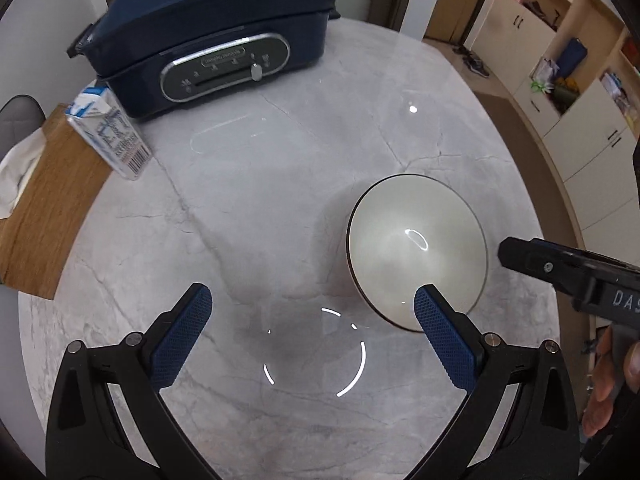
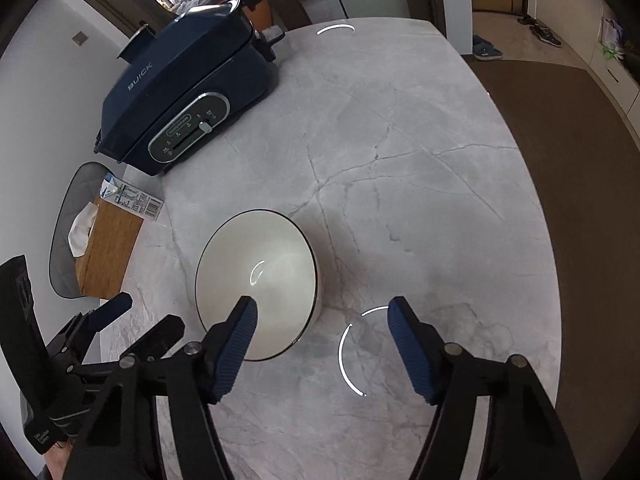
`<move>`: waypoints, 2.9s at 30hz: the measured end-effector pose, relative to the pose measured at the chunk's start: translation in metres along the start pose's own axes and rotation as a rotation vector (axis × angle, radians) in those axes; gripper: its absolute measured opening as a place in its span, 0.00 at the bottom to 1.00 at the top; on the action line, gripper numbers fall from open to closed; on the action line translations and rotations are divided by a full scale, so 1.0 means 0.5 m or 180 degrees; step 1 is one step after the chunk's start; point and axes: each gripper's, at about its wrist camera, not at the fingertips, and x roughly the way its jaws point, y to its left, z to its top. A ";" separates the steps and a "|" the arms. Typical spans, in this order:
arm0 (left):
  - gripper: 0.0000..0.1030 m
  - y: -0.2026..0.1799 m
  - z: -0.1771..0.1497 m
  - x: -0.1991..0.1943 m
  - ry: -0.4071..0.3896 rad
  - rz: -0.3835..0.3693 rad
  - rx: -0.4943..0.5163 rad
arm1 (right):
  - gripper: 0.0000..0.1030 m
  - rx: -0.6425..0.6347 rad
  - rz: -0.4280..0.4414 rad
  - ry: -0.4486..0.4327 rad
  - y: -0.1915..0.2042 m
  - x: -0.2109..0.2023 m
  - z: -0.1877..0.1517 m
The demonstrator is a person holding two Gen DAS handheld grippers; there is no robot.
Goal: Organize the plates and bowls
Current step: 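Move the left tool to the brown-rimmed white bowl and close on its rim, then carry the brown-rimmed bowl with the left tool onto the nested white bowls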
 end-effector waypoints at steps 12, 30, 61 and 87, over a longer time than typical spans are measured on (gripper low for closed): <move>0.68 0.000 0.011 0.096 0.0195 -0.0181 -0.0114 | 0.39 -0.0022 -0.0021 0.0307 -0.007 0.093 -0.012; 0.09 -0.026 -0.023 0.055 0.0211 -0.0323 0.0095 | 0.16 -0.0118 0.0043 0.0230 0.022 0.064 -0.029; 0.09 -0.133 -0.352 -0.322 0.0214 -0.0844 0.0579 | 0.19 -0.0017 0.0404 0.0038 0.010 -0.253 -0.362; 0.09 -0.201 -0.621 -0.280 0.0739 -0.0873 0.0966 | 0.19 0.0410 0.0208 0.0299 -0.051 -0.241 -0.631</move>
